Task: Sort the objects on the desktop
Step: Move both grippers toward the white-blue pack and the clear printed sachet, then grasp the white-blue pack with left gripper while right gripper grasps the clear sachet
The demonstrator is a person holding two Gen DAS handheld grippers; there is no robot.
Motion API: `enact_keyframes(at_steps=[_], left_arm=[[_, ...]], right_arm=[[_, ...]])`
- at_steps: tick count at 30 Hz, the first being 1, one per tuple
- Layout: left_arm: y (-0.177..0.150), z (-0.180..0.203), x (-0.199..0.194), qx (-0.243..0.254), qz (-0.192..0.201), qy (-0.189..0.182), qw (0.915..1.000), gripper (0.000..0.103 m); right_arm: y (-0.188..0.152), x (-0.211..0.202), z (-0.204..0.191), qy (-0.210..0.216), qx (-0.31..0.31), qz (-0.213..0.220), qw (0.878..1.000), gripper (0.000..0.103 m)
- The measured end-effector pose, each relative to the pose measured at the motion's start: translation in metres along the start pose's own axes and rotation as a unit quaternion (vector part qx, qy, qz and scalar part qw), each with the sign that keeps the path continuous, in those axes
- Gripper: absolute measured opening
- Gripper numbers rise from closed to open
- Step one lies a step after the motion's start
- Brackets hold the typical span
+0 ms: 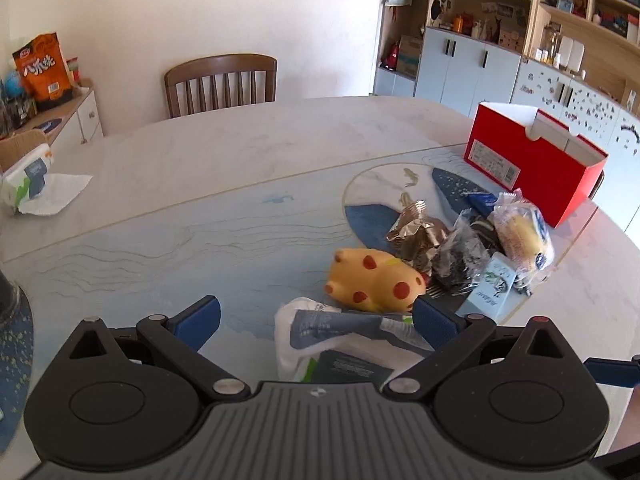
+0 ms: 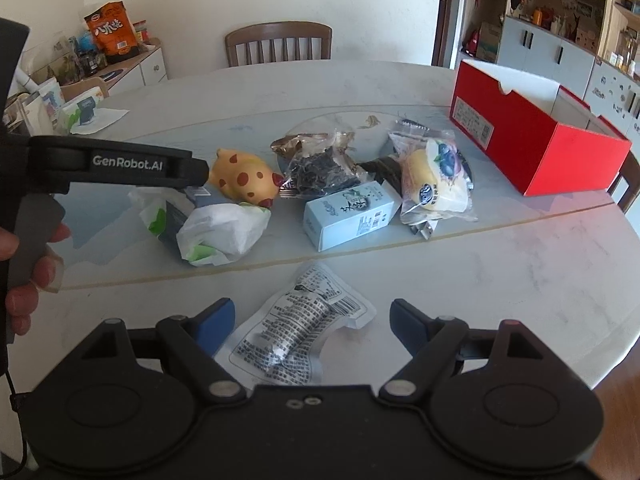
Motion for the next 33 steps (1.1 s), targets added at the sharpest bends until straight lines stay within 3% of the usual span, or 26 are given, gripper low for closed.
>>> enact_keyframes(at_steps=[12, 23, 25, 29, 33], left_arm=[[-0.004, 0.003, 0.008, 0.013, -0.010, -0.012, 0.9998, 0.103], [-0.023, 0.017, 0.026, 0.038, -0.054, -0.028, 0.9974, 0.102], [-0.025, 0.018, 0.026, 0.038, -0.057, -0.032, 0.9972, 0.097], [-0.029, 0.019, 0.027, 0.037, -0.068, -0.042, 0.9961, 0.085], [-0.031, 0.020, 0.028, 0.027, -0.080, -0.059, 0.9946, 0.060]], right_arm=[[-0.008, 0.023, 0.003, 0.014, 0.075, -0.046, 0.996, 0.084], [-0.013, 0.035, -0.001, 0.001, 0.054, -0.063, 0.997, 0.082], [-0.013, 0.035, 0.000, 0.003, 0.055, -0.061, 0.997, 0.080], [-0.010, 0.034, 0.003, 0.004, 0.054, -0.056, 0.997, 0.063], [-0.009, 0.032, 0.007, 0.008, 0.058, -0.054, 0.997, 0.052]])
Point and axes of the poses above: each gripper's, at about its wrist camera, not at the fingertips, and x roughly the way its jaws point, z to its right, y to its top, the point moved 3 cm from there along x, roughly the way its jaws point, and after that the axes turned 11 degrees about y, right-handed, at the moved point
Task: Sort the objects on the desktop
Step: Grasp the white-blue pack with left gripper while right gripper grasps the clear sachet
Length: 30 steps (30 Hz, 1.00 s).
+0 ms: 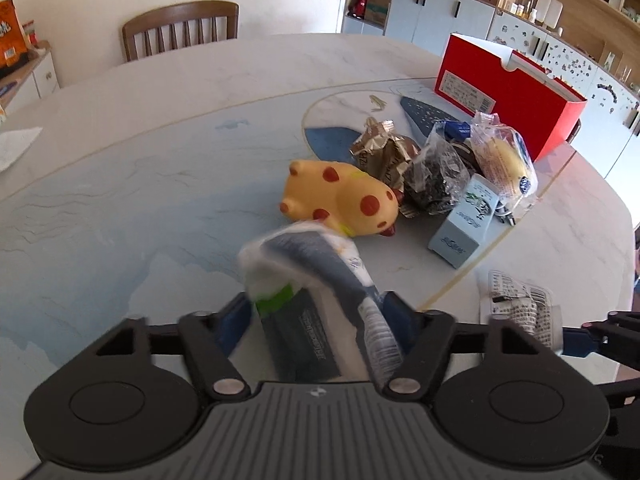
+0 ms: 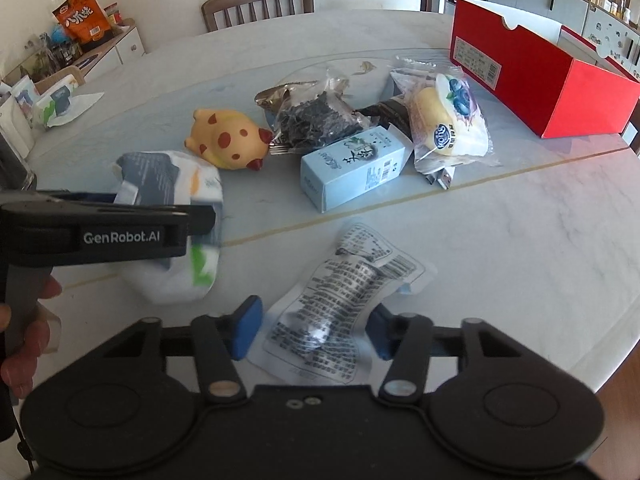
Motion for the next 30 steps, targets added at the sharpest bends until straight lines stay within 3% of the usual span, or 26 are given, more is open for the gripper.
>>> enact_keyframes(at_steps=[2, 6, 11, 30], left_arm=[[0.000, 0.000, 0.000, -0.003, -0.001, -0.005, 1.0000, 0.056], [-0.001, 0.001, -0.002, -0.013, -0.003, -0.017, 0.9998, 0.043], [-0.001, 0.002, -0.007, -0.023, -0.005, -0.031, 0.9992, 0.033], [0.008, 0.046, -0.034, 0.020, 0.024, -0.092, 0.9953, 0.030]], right_arm=[[0.000, -0.001, 0.001, -0.001, 0.003, 0.001, 1.000, 0.051], [0.002, -0.006, 0.005, -0.004, 0.002, 0.011, 1.000, 0.033], [0.003, -0.011, 0.010, -0.011, 0.010, 0.018, 1.000, 0.031], [0.014, -0.042, 0.021, -0.030, 0.027, 0.069, 0.997, 0.018]])
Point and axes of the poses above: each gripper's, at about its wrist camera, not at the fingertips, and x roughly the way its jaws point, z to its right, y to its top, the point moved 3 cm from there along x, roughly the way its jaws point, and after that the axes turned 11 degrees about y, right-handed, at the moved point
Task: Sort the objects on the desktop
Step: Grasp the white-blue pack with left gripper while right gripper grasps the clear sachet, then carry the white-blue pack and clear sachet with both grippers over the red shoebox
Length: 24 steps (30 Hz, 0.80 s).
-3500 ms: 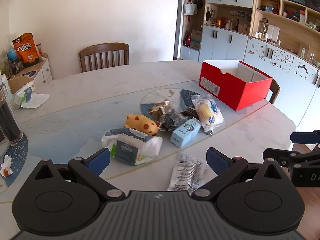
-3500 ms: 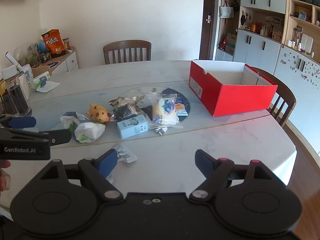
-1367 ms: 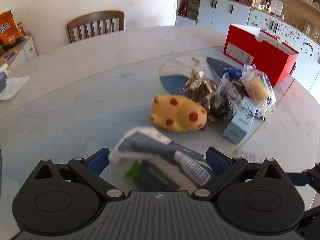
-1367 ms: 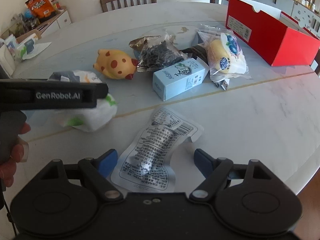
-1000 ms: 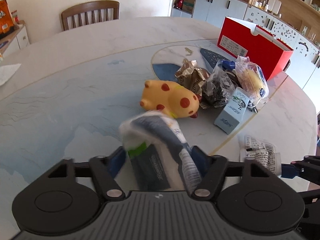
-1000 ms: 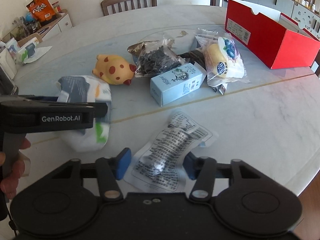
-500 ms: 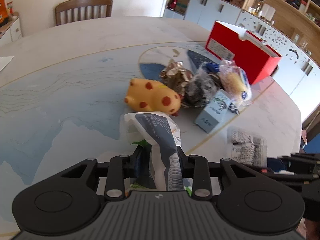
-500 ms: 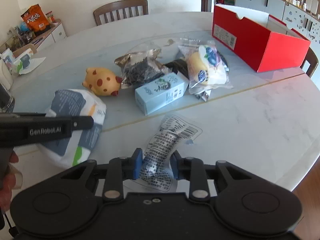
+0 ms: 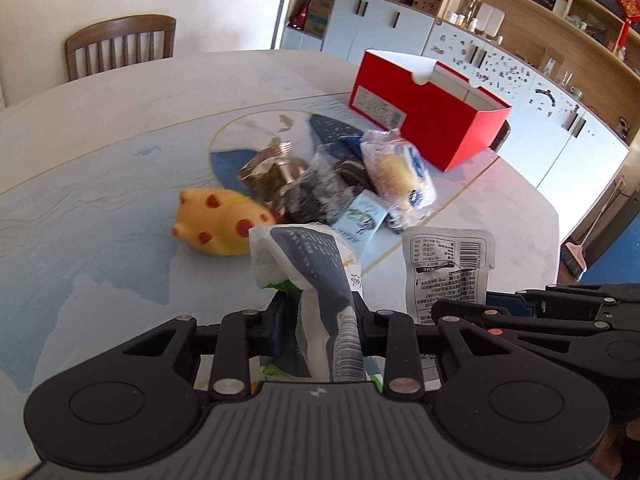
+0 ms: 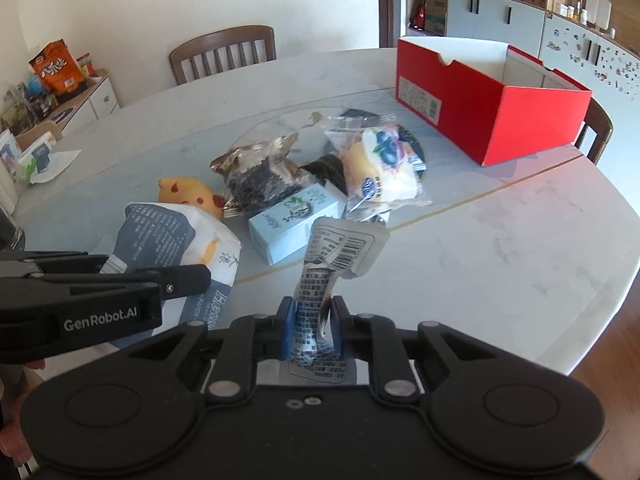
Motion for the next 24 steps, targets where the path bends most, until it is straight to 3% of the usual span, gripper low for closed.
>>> enact_keyframes(at_steps=[11, 24], left_arm=[[0.012, 0.023, -0.006, 0.007, 0.002, -0.023, 0.9997, 0.030], [0.059, 0.070, 0.003, 0.010, 0.018, -0.007, 0.9998, 0.030]], right_arm=[[0.018, -0.020, 0.031, 0.006, 0.024, 0.027, 0.999, 0.018], [0.067, -0.034, 0.078, 0.069, -0.007, 0.029, 0.997, 0.018]])
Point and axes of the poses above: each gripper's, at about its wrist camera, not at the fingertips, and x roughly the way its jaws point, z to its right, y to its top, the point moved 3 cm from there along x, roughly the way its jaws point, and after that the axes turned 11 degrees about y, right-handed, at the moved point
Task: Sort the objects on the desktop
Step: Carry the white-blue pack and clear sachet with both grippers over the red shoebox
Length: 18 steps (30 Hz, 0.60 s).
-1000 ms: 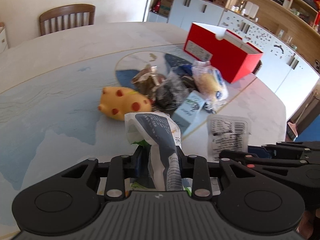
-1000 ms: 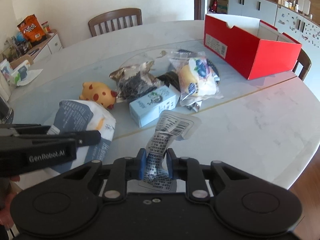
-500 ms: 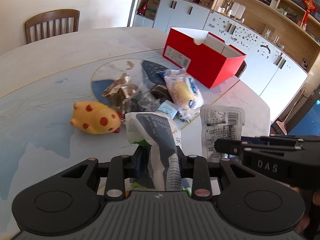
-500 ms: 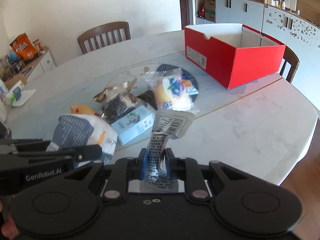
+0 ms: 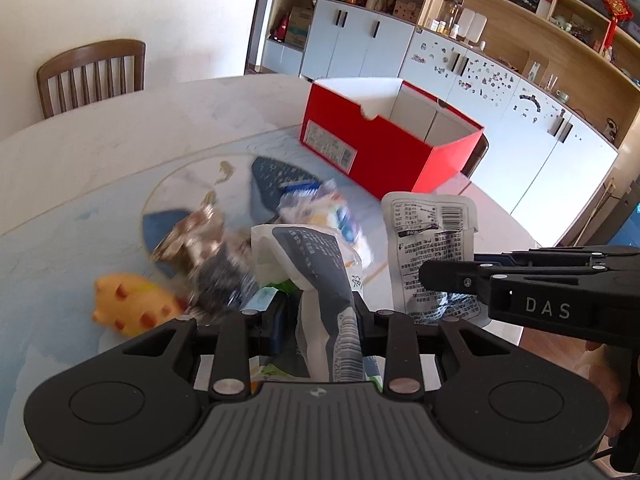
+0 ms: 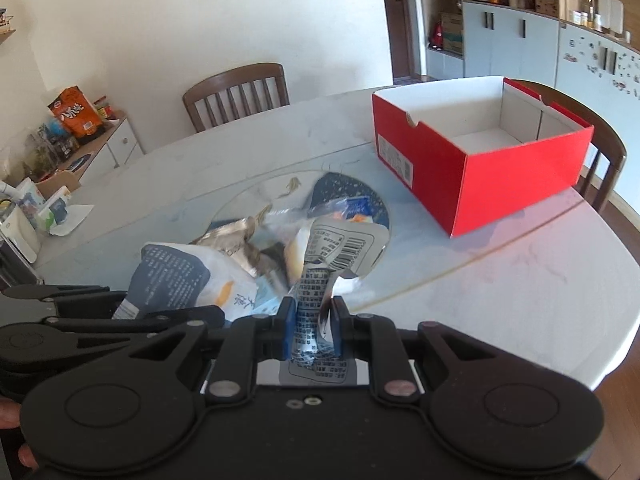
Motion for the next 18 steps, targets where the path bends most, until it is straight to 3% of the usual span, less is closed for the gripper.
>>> enact_keyframes(at_steps=[18], left_arm=[[0.106, 0.086, 0.046, -0.036, 0.021, 0.022, 0.9989, 0.029]], right_arm=[[0.109, -0.017, 0.114, 0.062, -0.032, 0.002, 0.998, 0.018]])
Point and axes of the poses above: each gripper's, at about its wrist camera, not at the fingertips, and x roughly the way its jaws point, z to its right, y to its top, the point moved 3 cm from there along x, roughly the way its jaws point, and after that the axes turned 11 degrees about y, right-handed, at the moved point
